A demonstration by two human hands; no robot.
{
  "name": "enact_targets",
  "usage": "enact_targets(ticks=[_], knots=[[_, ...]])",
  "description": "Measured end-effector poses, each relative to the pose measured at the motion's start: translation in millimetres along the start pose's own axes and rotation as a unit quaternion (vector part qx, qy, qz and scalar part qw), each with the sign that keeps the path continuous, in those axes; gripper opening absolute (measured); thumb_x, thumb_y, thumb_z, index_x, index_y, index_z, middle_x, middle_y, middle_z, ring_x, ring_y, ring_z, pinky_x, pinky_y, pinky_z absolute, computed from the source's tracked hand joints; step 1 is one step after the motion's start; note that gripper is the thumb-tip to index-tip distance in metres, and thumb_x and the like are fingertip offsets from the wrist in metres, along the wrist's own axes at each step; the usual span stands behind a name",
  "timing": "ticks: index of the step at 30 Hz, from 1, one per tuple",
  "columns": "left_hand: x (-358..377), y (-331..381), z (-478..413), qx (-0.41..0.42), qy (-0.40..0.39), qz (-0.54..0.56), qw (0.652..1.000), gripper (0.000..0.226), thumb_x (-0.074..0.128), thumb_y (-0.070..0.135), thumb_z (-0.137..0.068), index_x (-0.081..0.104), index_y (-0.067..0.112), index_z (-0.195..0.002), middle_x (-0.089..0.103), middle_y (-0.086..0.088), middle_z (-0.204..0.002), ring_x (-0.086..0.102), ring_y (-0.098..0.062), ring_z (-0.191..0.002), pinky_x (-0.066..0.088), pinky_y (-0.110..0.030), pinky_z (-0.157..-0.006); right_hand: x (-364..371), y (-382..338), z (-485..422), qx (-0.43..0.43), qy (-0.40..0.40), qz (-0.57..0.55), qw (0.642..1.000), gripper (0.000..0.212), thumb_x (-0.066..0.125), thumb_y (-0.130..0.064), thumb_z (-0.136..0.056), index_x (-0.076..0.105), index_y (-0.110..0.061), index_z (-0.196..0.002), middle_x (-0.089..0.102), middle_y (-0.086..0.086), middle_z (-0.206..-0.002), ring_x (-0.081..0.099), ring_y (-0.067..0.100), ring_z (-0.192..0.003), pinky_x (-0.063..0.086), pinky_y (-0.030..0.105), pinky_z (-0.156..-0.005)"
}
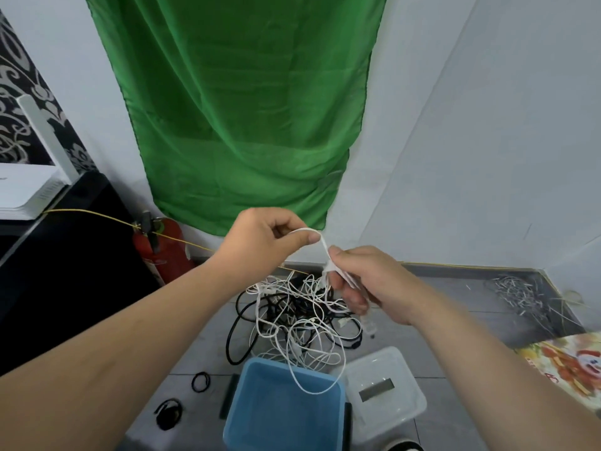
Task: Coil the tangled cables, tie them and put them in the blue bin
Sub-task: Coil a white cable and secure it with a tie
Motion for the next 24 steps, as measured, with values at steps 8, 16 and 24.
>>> enact_targets(ticks=[8, 16, 24], knots=[[26, -35, 13, -0.05, -0.198, -0.188, 0.961, 0.035, 0.053, 0.036, -0.104, 0.059, 0.013, -0.078, 0.061, -0.001, -0.066, 0.051, -0.011, -0.058, 0.049, -0.034, -0.063, 11, -30, -2, -0.009, 0.0, -0.358, 0.934, 0.044, 0.048, -0.035, -0.103, 0.043, -0.02, -0.062, 0.021, -0.005, -0.042, 0.02, 0.013, -0.035, 0.026, 0.026, -0.042], [0, -11, 43, -0.136, -0.094, 0.084, 0.983, 0.012, 0.065, 0.025, -0.099, 0.062, 0.014, -0.099, 0.068, -0.009, -0.07, 0.045, -0.019, -0.053, 0.036, -0.024, -0.047, -17, -48, 7, -0.075, 0.12, -0.593, 0.793, 0.044, 0.042, -0.028, -0.104, 0.041, -0.022, -0.061, 0.027, -0.008, -0.042, 0.023, 0.01, -0.034, 0.029, 0.02, -0.04], [-30, 31, 70, -0.11, -0.066, -0.075, 0.989, 0.022, 0.054, 0.037, -0.104, 0.074, 0.027, -0.098, 0.046, 0.006, -0.055, 0.037, -0.013, -0.05, 0.034, -0.026, -0.047, -45, -14, 29, -0.034, 0.208, -0.661, 0.72, 0.034, 0.033, -0.011, -0.095, 0.035, -0.023, -0.064, 0.03, -0.007, -0.045, 0.023, 0.011, -0.036, 0.033, 0.016, -0.042]])
Point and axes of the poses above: each hand's wrist, its own z-axis away from the middle knuckle, its own x-axis out of the palm, y = z × x, the point moved 8 cm from there along -z, towards the middle knuckle
